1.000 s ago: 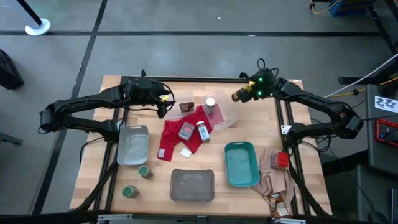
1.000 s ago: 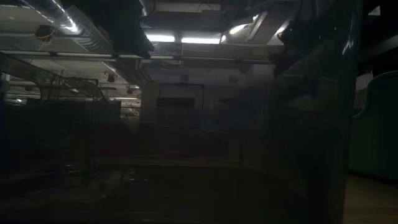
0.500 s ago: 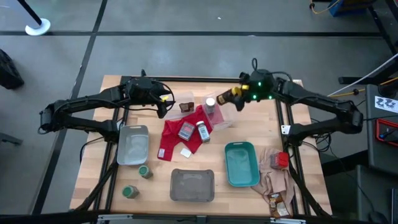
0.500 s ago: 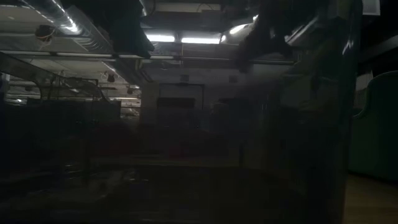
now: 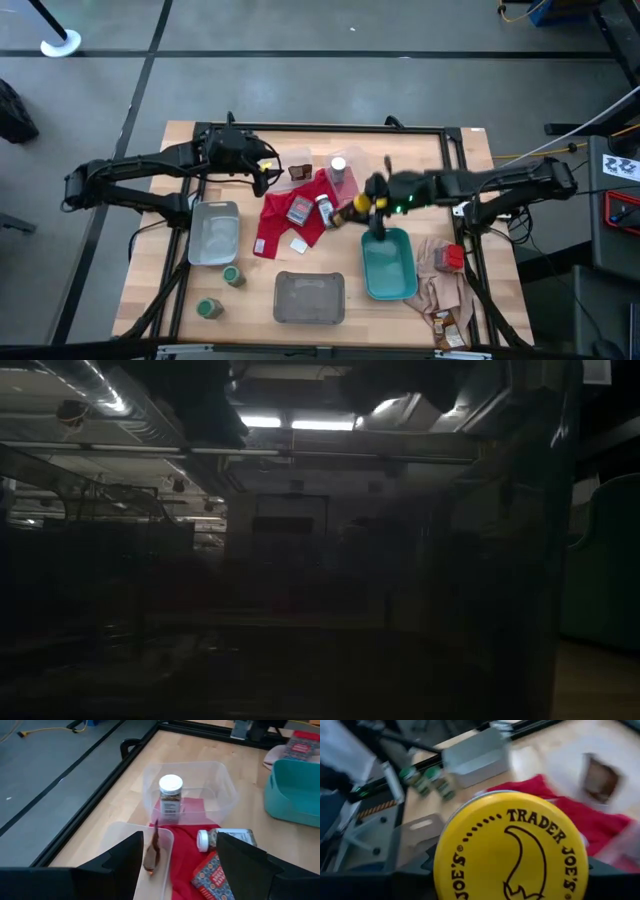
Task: Sort spices by type
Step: Put the yellow seasoning bottle into the black transparent bin
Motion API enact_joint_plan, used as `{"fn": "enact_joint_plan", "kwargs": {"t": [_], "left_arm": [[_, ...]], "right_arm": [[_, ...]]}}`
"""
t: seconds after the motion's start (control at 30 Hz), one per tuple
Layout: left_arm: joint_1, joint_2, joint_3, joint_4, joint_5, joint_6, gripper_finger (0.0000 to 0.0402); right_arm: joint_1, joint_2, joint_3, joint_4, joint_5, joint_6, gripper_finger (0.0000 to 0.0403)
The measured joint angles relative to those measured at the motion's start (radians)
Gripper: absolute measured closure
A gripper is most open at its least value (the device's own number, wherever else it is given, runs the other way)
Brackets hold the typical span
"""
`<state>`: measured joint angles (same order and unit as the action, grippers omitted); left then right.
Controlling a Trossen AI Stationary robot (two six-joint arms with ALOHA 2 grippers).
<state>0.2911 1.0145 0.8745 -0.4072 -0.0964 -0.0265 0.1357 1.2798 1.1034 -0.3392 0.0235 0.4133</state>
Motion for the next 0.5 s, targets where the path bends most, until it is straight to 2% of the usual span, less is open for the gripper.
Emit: {"fn": "enact_joint_plan", "kwargs": {"t": [0.2,0.5], "left_arm": [[-0.041,0.000,0.000,0.000,0.000,-0.004,0.0167],[-0.085,0.000,0.000,0.000,0.000,-0.004,0.0167]], "right_arm": [[0.138,0.101,0.000,0.058,0.012,0.000,0.0182],[0.240,0.272,0.000,0.160,0.021,-0.028,0.0182]]}}
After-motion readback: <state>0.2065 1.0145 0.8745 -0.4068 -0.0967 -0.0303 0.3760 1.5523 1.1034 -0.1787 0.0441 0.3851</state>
